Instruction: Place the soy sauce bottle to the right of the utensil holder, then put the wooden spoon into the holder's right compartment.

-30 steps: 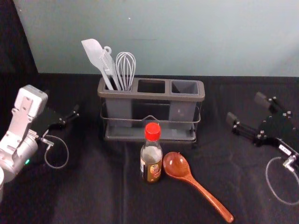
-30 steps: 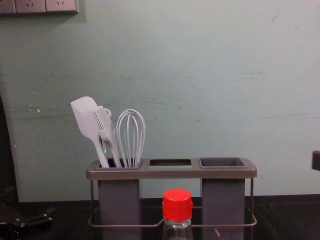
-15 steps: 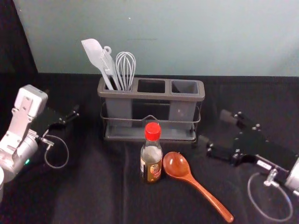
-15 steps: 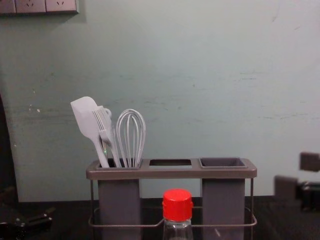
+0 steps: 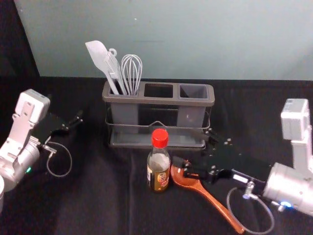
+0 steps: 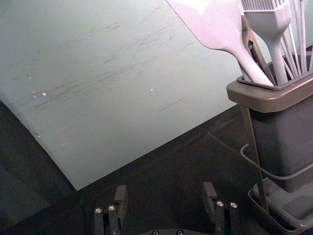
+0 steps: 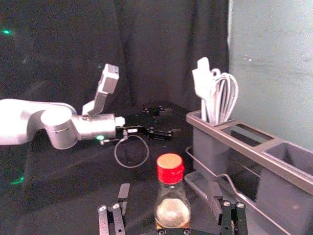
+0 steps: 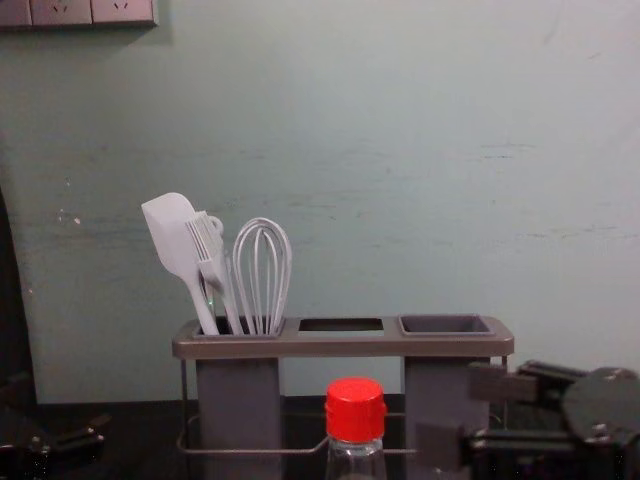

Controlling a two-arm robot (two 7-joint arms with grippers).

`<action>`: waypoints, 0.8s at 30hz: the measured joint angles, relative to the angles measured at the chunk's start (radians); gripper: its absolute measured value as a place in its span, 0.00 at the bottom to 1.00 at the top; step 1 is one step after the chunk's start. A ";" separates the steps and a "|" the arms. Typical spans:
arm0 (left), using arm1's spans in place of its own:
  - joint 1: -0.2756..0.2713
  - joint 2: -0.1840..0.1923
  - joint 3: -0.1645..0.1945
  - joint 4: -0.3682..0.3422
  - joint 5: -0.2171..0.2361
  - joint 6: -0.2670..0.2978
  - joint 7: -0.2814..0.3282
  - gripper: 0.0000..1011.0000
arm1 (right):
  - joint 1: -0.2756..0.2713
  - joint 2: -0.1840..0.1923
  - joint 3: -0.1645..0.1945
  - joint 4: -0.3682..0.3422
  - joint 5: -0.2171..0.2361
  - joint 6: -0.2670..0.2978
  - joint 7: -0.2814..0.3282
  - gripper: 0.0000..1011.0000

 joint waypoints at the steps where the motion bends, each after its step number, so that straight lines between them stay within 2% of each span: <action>1: 0.000 0.000 0.000 0.000 0.000 0.000 0.000 0.99 | 0.006 -0.004 -0.007 0.005 0.000 0.001 0.002 0.99; 11: 0.000 0.000 0.000 0.000 0.000 0.000 0.000 0.99 | 0.066 -0.048 -0.069 0.062 -0.022 0.007 0.011 0.99; 24: 0.000 0.000 0.000 0.000 0.000 0.000 0.000 0.99 | 0.148 -0.106 -0.116 0.147 -0.055 0.001 0.016 0.99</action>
